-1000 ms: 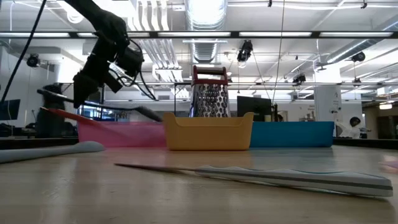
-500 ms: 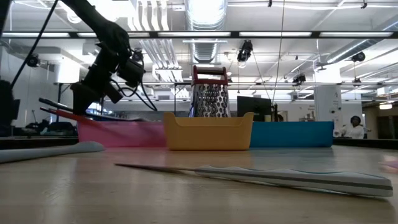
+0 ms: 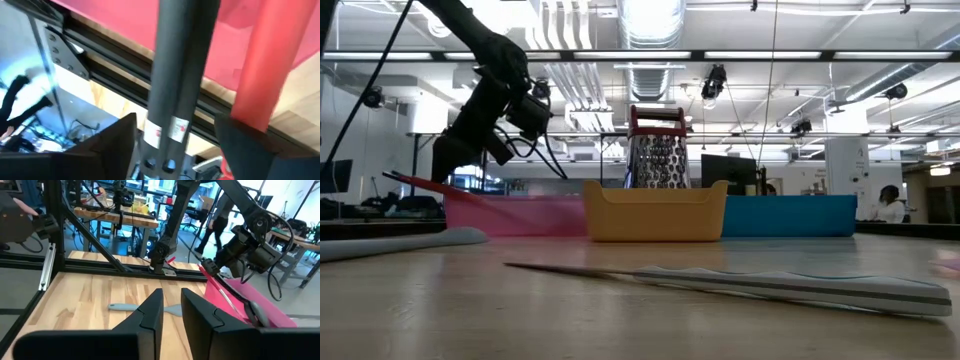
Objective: Pick & Place Kitchen Items
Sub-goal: Put the light blue serving spoon into the red bin
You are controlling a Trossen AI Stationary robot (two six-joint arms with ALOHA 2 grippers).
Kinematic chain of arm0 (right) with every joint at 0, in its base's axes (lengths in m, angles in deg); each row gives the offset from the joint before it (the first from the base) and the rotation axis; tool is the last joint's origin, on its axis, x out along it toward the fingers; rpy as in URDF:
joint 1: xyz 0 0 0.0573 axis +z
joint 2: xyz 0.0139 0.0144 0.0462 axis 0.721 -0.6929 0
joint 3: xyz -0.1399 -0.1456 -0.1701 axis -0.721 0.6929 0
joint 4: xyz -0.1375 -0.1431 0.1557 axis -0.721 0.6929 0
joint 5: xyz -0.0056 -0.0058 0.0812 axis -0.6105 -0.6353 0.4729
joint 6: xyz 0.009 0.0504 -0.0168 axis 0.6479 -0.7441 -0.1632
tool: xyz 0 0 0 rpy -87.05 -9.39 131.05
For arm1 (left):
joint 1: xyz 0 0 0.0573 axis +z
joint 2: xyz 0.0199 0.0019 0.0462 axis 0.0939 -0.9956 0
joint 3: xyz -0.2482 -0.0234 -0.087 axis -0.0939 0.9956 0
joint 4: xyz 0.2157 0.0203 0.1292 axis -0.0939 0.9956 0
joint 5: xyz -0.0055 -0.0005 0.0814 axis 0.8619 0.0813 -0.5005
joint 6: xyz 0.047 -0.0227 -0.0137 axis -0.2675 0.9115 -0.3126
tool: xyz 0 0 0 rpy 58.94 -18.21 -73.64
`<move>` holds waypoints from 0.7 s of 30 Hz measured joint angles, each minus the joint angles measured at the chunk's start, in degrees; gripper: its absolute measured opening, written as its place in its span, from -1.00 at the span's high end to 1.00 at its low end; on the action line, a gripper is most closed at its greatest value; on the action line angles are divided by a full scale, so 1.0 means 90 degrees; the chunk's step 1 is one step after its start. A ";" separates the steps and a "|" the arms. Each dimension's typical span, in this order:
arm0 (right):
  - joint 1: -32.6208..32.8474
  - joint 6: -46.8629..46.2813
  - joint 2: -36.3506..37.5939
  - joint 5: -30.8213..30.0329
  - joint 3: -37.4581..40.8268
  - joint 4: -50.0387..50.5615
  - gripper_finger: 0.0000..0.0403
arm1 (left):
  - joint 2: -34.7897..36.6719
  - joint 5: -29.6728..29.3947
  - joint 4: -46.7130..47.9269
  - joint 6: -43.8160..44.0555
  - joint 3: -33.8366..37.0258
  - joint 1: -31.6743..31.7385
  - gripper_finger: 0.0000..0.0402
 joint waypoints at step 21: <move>-0.0005 0.0609 0.0007 0.0000 -0.0169 0.0005 0.39 | 0.2408 0.0866 -0.0230 0.1144 -0.0682 -0.0798 -0.46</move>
